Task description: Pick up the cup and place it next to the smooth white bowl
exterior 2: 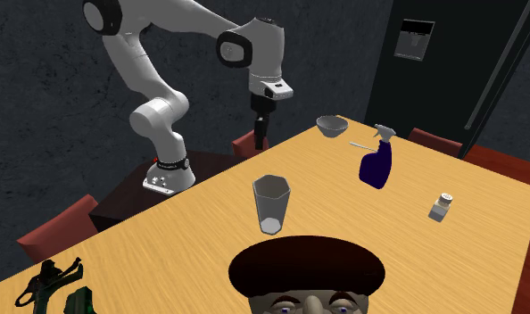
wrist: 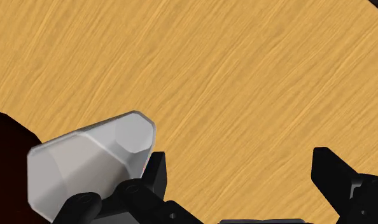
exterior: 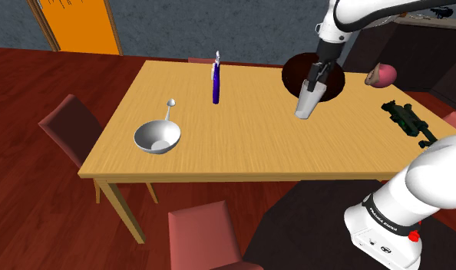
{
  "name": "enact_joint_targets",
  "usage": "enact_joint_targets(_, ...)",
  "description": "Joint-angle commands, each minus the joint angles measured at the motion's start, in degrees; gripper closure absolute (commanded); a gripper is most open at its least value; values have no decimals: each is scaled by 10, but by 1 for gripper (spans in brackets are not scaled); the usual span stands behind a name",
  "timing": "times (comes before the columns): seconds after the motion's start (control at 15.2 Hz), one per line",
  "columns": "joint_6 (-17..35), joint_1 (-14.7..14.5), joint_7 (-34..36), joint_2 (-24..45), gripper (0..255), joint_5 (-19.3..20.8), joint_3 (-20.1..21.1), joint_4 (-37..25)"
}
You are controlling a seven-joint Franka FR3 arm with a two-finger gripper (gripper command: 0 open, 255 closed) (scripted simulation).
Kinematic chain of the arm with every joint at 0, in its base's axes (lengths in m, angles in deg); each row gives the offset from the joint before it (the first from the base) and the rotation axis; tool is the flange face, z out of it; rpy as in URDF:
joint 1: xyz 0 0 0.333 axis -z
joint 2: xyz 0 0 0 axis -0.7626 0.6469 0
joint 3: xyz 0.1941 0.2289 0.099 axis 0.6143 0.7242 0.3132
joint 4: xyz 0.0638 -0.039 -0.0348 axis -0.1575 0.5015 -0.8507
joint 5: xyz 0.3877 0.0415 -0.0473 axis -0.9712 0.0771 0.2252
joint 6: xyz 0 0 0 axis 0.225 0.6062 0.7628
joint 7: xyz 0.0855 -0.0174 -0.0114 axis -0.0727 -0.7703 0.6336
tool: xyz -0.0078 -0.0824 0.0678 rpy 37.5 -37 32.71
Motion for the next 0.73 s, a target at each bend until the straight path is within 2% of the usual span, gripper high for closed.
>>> enact_joint_targets(0.0,21,9,-6,36,0,10,-10,-16)
enact_joint_targets(0.4,71,34,-23,149,0,29,-38,-79)
enact_joint_targets(0.66,97,36,-24,164,0,31,-42,-68)
